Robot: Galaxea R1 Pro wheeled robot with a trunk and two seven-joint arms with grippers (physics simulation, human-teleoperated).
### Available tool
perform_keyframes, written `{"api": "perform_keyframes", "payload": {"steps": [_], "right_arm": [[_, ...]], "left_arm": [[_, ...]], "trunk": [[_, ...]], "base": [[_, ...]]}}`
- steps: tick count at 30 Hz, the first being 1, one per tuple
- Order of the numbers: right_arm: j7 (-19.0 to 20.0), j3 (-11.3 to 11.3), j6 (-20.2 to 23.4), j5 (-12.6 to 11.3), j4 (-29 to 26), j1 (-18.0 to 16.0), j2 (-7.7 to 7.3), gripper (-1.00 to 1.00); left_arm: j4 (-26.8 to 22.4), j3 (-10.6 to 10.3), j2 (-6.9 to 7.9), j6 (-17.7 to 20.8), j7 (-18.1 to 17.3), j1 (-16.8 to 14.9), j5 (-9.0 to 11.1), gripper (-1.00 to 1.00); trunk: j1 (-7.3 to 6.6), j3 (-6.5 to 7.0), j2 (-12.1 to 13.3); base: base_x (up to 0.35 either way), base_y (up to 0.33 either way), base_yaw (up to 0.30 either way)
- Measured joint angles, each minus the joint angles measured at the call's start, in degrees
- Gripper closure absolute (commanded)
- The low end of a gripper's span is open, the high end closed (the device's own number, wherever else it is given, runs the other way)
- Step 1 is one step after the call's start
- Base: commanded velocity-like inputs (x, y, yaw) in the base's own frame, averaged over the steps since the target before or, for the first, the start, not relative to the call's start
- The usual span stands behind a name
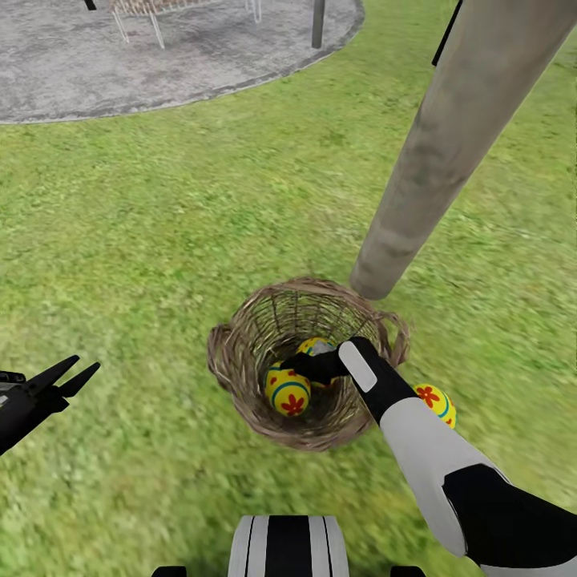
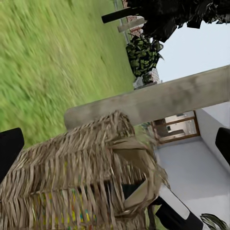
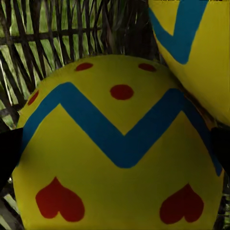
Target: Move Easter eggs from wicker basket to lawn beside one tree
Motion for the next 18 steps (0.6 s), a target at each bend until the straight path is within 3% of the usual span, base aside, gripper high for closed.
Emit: {"api": "perform_keyframes", "payload": {"steps": [18], "right_arm": [[0.1,-0.1,0.3,0.0,0.3,0.0,-0.01,1.0]], "left_arm": [[-0.2,-0.3,0.06,0.0,-0.1,0.0,-0.1,-1.0]], "trunk": [[-0.28,2.44,0.1]], "base": [[0.0,0.0,0.0]]}}
